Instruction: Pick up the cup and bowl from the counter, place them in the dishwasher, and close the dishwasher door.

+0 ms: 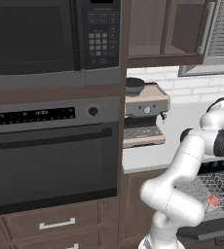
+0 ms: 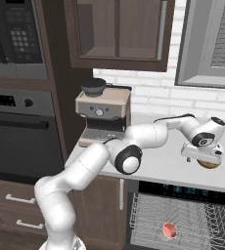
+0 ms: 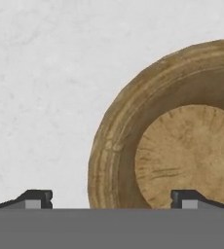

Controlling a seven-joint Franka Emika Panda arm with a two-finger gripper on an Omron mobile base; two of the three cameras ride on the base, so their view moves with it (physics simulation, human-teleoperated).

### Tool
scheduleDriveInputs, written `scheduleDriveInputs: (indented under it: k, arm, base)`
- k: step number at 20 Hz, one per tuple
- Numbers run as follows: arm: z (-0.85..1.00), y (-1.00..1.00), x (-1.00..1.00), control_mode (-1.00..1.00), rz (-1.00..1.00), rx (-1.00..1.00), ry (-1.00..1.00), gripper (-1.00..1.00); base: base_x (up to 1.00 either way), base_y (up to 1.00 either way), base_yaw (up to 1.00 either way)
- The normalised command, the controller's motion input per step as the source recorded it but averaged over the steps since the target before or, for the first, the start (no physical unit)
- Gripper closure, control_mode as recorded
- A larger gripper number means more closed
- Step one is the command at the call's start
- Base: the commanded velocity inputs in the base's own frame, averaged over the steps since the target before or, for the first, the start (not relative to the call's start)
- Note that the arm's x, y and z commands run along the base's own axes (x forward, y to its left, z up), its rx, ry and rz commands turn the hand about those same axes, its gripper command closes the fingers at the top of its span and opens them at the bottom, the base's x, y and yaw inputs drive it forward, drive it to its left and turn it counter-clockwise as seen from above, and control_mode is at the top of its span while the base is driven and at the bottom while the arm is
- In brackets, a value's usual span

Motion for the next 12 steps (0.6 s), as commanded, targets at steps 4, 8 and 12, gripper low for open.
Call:
scheduleDriveInputs:
  k: [4,8,12]
  arm:
    - [-0.01,0.00,0.00,-1.00,0.00,0.00,0.01,1.00]
    - [0.00,0.00,-0.11,-1.00,0.00,0.00,0.00,1.00]
    - [0.00,0.00,-0.42,-1.00,0.00,0.00,0.00,1.00]
  base:
    - [0.00,0.00,0.00]
    - [0.00,0.00,0.00]
    - [0.00,0.00,0.00]
